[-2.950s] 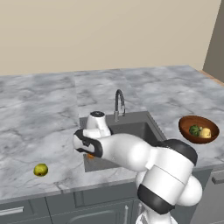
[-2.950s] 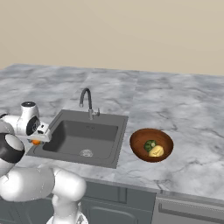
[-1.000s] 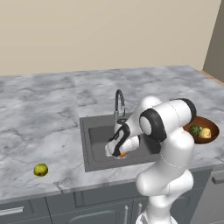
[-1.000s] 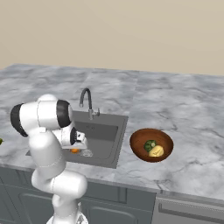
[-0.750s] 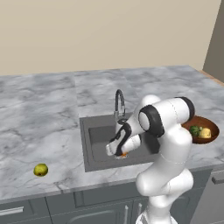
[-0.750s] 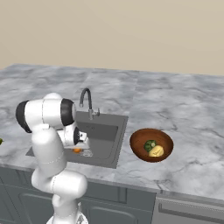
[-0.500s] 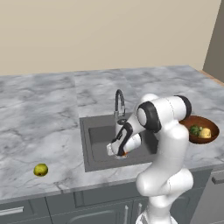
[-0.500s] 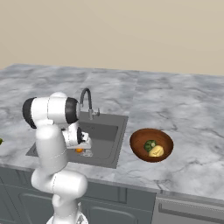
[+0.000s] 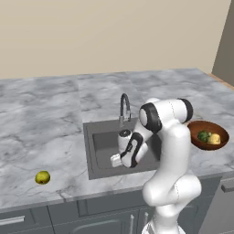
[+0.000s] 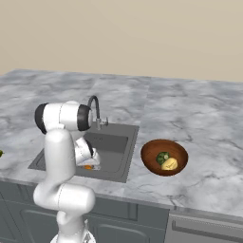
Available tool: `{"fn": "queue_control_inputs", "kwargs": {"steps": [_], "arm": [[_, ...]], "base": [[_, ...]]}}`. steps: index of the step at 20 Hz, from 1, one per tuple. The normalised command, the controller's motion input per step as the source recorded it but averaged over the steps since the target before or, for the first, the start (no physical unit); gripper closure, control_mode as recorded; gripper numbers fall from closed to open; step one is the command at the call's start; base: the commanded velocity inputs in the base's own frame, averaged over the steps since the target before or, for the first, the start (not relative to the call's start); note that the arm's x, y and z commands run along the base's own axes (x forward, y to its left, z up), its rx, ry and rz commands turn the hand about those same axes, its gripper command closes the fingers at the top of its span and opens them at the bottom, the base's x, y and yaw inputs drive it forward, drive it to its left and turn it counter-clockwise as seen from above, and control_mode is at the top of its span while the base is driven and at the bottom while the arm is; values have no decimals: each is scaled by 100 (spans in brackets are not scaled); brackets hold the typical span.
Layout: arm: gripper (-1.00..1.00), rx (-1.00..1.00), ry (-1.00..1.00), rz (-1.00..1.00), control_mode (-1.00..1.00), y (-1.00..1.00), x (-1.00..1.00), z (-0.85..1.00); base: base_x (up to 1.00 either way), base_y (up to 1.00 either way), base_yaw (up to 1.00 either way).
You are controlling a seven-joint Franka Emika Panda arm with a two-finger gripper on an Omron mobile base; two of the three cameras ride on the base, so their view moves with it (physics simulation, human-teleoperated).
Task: There is a mixed pile of frozen fruits and vegetables on the counter. Locate all the frozen vegetables and place the items in a bowl on the counter. Take all the frozen fruits and defrost them in a running sink.
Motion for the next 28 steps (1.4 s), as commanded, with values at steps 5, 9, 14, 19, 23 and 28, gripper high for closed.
{"fn": "queue_control_inputs", "kwargs": {"steps": [5,9,14,19,23,28], "arm": [[-100,-3,-5,0,-100,-7,3,16],[-100,0,-6,0,-100,0,1,54],[-100,0,-5,0,-100,0,0,71],[-100,0,-3,0,-100,5,6,70],[-100,1,-1,0,-100,11,8,64],[-100,3,-1,0,-100,18,1,61]], "base": [[0,0,0],[0,0,0],[0,0,0],[0,0,0],[0,0,0],[0,0,0]]}}
